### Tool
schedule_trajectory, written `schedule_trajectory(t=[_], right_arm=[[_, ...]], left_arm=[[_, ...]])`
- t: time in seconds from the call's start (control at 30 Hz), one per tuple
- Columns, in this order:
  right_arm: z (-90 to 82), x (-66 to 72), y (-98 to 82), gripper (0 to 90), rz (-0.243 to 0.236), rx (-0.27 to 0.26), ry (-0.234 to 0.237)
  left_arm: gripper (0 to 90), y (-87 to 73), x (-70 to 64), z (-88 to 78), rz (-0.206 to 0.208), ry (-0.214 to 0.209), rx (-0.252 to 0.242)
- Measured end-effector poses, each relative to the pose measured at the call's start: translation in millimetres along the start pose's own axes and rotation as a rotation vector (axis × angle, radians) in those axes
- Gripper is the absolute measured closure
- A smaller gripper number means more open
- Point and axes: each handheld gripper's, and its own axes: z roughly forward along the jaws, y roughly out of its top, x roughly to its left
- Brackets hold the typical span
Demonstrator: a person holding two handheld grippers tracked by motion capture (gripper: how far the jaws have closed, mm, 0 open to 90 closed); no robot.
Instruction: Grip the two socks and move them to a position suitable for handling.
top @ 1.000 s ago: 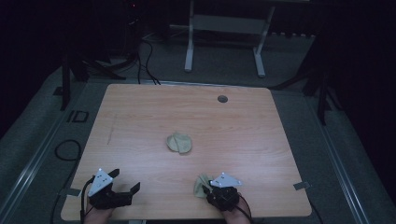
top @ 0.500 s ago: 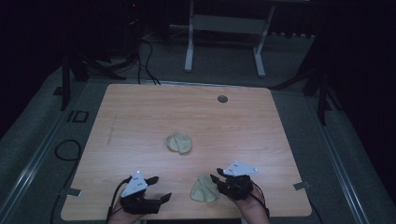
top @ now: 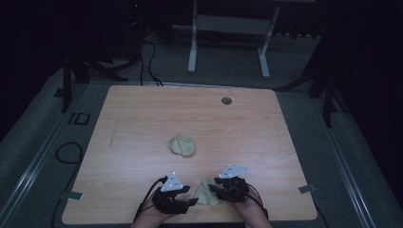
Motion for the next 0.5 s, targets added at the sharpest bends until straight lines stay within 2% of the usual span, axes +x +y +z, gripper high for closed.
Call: schedule_trajectory(t=[0.07,0.2,0.27,0.37,0.5], right_arm=[[2.1,0.0,-1.3,63.9,-0.005,0.008,-0.001],[2.6,0.2,-2.7,68.1,-0.013,0.015,-0.008],[3.0,1.2,-3.0,71.0,-0.014,0.015,-0.011],[3.1,3.1,-2.7,77.7,-0.013,0.022,-0.006],[3.4,6.0,-1.9,82.3,-0.015,0.028,-0.004]], left_arm=[[46.9,1.1,-0.2,3.0,0.000,0.000,0.004],[53.9,5.9,-1.0,14.9,0.021,0.021,0.048],[56.0,8.0,-1.4,17.0,0.023,0.017,0.053],[61.6,10.5,-3.7,19.0,0.057,0.041,0.069],[77.1,12.9,-4.5,20.6,0.053,0.084,0.080]])
